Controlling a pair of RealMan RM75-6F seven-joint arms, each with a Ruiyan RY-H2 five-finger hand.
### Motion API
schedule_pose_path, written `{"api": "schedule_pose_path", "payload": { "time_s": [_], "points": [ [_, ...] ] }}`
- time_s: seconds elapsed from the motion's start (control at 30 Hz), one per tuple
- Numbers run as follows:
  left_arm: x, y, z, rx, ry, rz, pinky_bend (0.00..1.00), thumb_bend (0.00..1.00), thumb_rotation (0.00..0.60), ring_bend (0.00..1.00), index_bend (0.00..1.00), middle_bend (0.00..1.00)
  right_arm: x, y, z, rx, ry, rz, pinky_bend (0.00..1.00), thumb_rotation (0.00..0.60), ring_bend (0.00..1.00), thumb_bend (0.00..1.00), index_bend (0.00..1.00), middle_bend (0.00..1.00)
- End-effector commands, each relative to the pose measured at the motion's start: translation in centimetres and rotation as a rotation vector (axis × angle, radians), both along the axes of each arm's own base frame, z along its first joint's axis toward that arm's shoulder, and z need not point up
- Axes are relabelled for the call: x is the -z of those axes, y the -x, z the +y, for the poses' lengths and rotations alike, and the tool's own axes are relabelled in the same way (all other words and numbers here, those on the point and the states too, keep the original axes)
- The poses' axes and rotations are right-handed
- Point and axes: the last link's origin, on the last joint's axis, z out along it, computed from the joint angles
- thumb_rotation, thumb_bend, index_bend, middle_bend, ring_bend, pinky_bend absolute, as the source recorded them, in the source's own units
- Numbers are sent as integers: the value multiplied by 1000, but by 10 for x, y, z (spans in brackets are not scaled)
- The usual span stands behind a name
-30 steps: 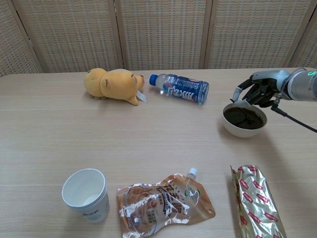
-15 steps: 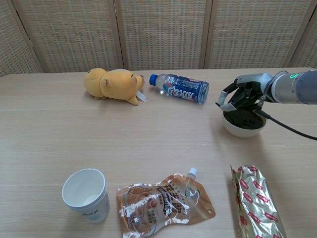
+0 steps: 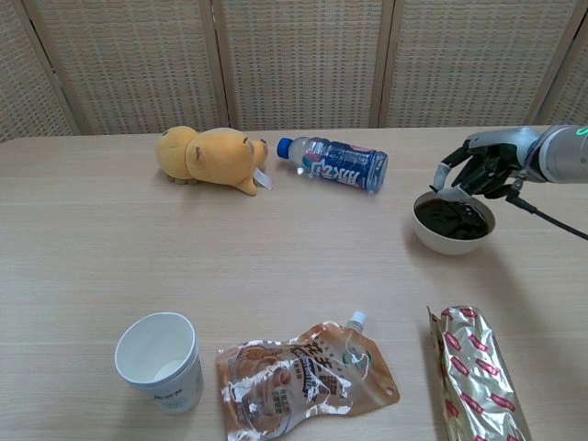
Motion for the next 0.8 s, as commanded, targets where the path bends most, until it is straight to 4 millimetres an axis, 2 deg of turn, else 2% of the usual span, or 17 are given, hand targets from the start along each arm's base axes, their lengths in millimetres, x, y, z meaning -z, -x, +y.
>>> {"api": "schedule_pose_path", "payload": {
  "time_s": [0.03, 0.37, 0.6, 0.8],
  "points": [
    [0, 0, -1, -2, -1, 0, 0, 378, 600, 0, 0, 0, 2, -3, -8, 1, 3, 5, 1000, 600, 993, 949, 743, 963],
    [-1, 2, -3, -14, -1, 2, 0, 377, 600, 0, 0, 0, 11, -12, -11, -15, -14, -2, 1000, 600, 993, 949, 744, 963],
    [-1, 1, -1, -5, 1, 2, 0, 377, 600, 0, 0, 0, 13, -15, 5, -35, -58, -14, 1000, 600, 993, 949, 744, 963],
    [0, -1, 0, 3, 5, 2, 0, 377, 600, 0, 0, 0, 7, -6, 15, -35, -68, 1, 1000, 600, 993, 949, 744, 963]
  ]
}}
